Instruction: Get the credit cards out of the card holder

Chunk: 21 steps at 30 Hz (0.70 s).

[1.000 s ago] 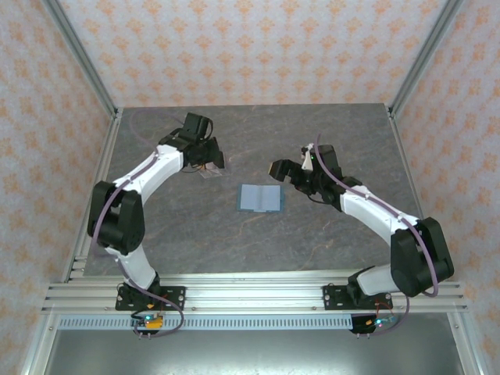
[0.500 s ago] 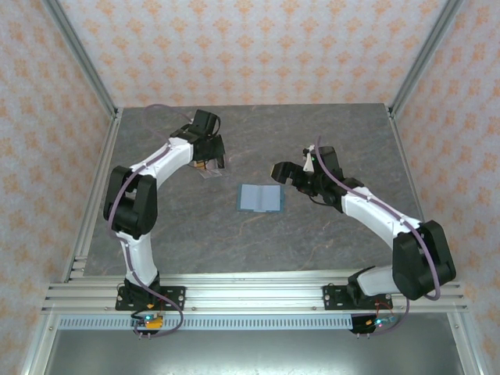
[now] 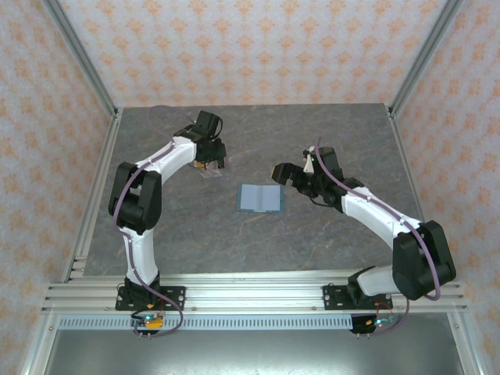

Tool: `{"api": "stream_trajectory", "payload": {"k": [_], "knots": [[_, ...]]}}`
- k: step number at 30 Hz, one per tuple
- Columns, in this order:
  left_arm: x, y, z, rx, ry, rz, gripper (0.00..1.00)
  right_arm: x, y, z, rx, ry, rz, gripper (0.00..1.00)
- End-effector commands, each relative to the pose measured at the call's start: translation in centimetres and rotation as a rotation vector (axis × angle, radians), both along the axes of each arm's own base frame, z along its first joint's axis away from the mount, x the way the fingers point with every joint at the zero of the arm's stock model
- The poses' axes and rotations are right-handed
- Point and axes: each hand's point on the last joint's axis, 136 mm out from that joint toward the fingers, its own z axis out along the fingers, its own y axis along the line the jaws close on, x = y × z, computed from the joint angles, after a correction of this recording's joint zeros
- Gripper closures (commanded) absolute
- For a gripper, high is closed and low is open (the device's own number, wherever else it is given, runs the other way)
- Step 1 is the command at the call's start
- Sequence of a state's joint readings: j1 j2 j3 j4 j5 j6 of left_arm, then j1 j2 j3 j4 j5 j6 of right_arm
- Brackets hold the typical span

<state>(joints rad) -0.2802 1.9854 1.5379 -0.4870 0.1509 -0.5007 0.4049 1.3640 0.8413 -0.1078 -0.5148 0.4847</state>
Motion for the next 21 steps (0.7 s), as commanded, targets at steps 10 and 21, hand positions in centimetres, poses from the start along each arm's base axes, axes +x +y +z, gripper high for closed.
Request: {"api": "stream_trajectory", "payload": {"k": [10,21], "knots": [[-4.6,-2.5,7.6,-0.042,-0.058,-0.105,0.53,0.8,0.0,-0.7,-0.007,0.045,-0.034,0.04],[-10.9,-7.0,1.8,-0.073,0.095,-0.125,0.59,0.1,1.9,-5.7,-0.138,0.218,-0.022,0.30]]}}
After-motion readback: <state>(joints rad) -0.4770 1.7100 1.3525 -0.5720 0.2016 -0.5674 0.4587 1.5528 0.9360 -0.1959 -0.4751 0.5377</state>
